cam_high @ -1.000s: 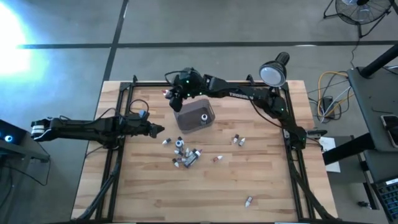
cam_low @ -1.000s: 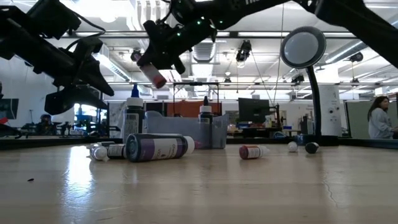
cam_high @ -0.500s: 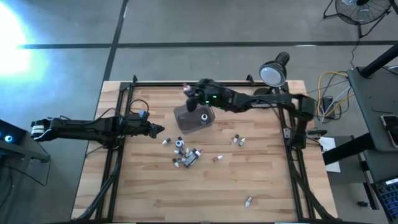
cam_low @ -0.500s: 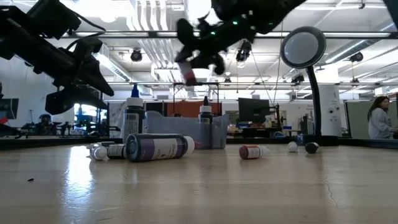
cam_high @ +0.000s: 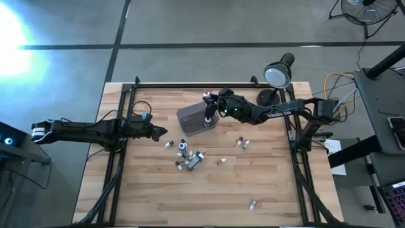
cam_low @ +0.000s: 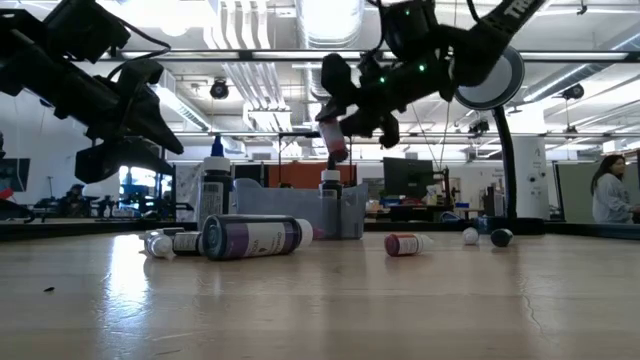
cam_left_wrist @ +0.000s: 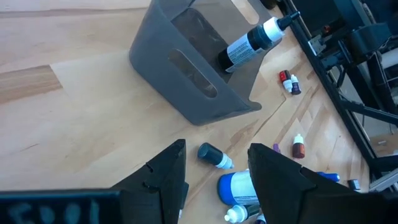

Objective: Pick & Place food coloring
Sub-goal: Put the large pink food coloring bottle into the gray bin, then put the small black food coloring bottle into the gray bin

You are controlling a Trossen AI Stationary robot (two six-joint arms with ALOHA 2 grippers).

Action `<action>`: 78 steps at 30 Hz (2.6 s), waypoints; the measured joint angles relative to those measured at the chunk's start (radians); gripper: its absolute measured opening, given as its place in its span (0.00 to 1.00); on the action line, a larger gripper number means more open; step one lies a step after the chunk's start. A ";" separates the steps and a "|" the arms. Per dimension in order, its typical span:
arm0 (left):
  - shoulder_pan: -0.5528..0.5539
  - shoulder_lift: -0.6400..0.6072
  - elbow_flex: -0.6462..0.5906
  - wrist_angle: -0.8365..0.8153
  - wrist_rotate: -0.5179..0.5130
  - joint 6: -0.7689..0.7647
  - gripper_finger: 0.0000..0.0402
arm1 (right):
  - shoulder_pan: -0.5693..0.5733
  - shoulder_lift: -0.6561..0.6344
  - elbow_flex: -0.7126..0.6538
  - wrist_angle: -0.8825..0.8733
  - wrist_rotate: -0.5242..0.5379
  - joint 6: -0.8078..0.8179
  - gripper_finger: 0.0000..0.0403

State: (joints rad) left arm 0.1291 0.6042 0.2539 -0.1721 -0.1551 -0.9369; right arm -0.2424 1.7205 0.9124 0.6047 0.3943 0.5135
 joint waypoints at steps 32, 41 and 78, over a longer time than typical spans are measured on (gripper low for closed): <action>-0.001 -0.001 0.000 -0.002 0.026 -0.001 0.38 | -0.021 0.231 -0.015 0.162 -0.049 0.059 0.38; -0.001 -0.001 0.000 -0.002 0.026 -0.004 0.38 | -0.032 0.175 -0.015 0.037 -0.062 0.056 0.50; -0.037 0.194 0.004 -0.024 0.173 0.016 0.38 | 0.153 -0.320 -0.017 -0.845 -0.140 0.001 0.51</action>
State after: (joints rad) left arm 0.0922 0.7985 0.2581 -0.1964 0.0183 -0.9213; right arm -0.0894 1.4001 0.8955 -0.2406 0.2544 0.5142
